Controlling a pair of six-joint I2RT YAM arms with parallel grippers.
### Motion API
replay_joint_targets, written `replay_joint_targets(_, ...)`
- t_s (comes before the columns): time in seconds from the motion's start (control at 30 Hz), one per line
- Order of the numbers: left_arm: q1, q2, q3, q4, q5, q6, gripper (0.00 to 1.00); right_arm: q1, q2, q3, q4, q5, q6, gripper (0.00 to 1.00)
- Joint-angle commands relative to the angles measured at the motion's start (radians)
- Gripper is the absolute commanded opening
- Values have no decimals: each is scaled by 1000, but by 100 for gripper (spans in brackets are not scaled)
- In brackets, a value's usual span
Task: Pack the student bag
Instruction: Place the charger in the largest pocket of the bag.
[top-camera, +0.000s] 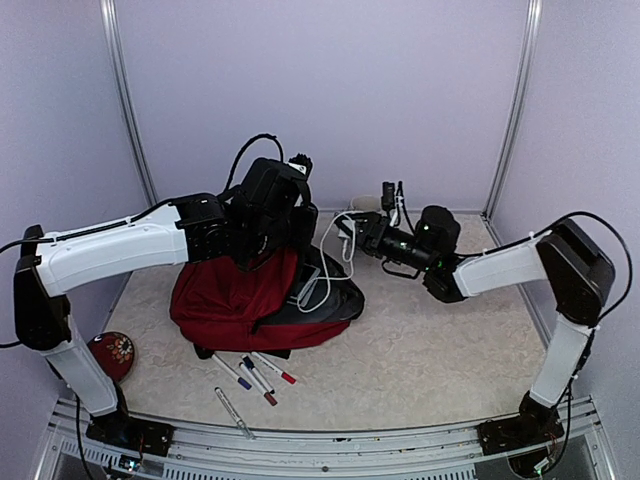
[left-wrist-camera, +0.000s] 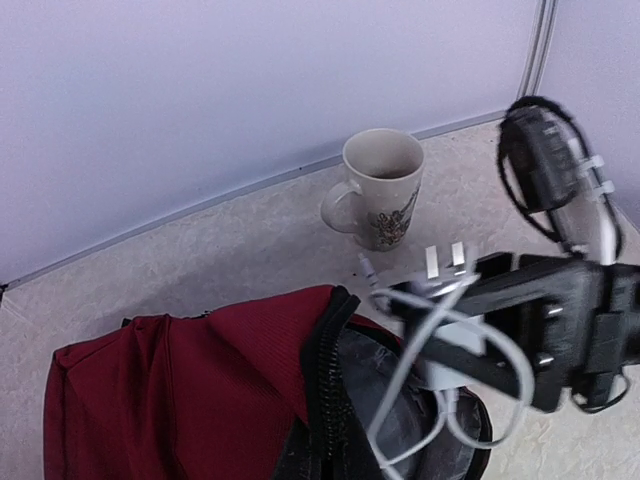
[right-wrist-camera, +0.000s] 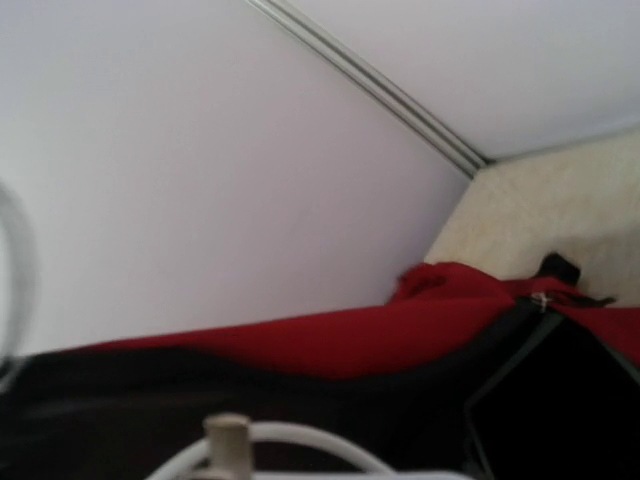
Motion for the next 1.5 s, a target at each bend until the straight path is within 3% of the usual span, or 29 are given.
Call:
replay_joint_targets(0.0,7,-44,24,43,7,35,0,86,209,232,26,40,25,0)
replay_joint_targets(0.23,40,-94,-9,70,31,41,0,185,418,430,-254,10,-67,0)
replay_joint_targets(0.43,59,-119,-37,80,40,42,0,232,507,633,-693,-80,-279,0)
replay_joint_targets(0.5,61,-129,-52,87,44,41,0,247,496,667,-848,-56,-357,13)
replay_joint_targets(0.7,64,-147,-82,94,53,34,0,253,344,628,-1060,126,-495,70)
replay_joint_targets(0.77,64,-149,-86,95,58,34,0,251,303,633,-1152,183,-537,80)
replay_joint_targets(0.83,65,-149,-88,95,61,32,0,251,272,633,-1223,227,-599,84)
replay_joint_targets(1.07,66,-149,-96,92,83,20,0,252,178,652,-1447,413,-702,90)
replay_joint_targets(1.23,64,-159,-116,83,99,18,0,238,54,569,-1492,506,-713,93)
replay_joint_targets(1.3,64,-165,-136,83,113,12,0,213,-18,498,-1468,496,-703,94)
replay_joint_targets(1.47,53,-172,-151,80,135,7,0,133,-124,324,-1327,279,-656,89)
